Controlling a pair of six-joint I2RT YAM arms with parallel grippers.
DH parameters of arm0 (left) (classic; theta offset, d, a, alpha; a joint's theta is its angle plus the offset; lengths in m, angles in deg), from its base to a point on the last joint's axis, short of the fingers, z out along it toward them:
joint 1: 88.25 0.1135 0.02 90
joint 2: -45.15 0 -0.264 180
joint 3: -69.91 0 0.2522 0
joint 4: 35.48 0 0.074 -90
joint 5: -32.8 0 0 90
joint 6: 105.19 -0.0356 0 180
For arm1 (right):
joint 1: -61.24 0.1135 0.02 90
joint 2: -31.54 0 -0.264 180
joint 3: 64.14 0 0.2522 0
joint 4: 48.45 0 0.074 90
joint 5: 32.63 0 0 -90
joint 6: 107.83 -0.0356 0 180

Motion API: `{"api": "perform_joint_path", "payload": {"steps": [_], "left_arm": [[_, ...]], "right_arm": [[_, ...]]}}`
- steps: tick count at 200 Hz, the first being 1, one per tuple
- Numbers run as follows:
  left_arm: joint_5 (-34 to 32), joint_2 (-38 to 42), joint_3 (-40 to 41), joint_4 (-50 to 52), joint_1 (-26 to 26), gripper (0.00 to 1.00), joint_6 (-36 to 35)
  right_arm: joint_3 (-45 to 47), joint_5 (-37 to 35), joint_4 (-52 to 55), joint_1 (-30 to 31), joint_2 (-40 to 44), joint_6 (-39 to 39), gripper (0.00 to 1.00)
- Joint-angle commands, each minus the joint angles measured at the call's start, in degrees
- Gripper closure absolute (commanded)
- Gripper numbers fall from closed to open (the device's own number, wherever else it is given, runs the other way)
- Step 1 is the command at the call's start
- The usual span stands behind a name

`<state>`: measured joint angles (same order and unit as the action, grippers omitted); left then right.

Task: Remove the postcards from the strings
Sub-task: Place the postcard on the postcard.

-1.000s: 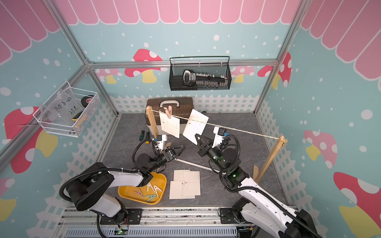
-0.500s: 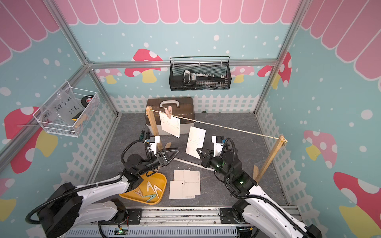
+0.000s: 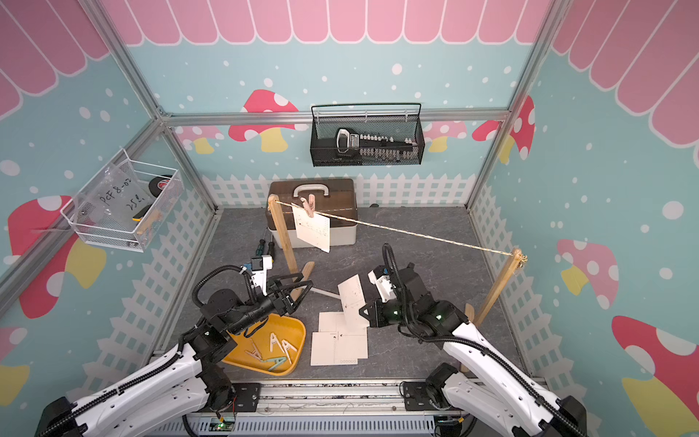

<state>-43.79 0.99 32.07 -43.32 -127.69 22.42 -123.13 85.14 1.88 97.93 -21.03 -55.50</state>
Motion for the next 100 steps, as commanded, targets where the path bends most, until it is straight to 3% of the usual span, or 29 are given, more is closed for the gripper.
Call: {"api": "perform_joint_path", "payload": {"steps": [1,24,64,100], "left_arm": [[-2.25,1.74,0.96,3.46,0.24,0.07,-2.16],[-1.80,2.56,1.09,3.85,0.24,0.06,-2.62],[-2.22,3.22,0.92,5.54,0.24,0.06,-3.02],[-1.82,2.81,0.63,6.43,0.74,0.04,-3.11]], "right_arm": [[-5.20,10.78,10.02,-0.35,-2.88,8.68,1.00],[-9.42,12.85,16.30,-0.26,-7.60,15.23,1.00],[-12.16,7.91,23.55,-0.26,-16.71,20.00,1.00],[-13.04,12.53,23.02,-0.22,-22.65,23.99,1.00]]}}
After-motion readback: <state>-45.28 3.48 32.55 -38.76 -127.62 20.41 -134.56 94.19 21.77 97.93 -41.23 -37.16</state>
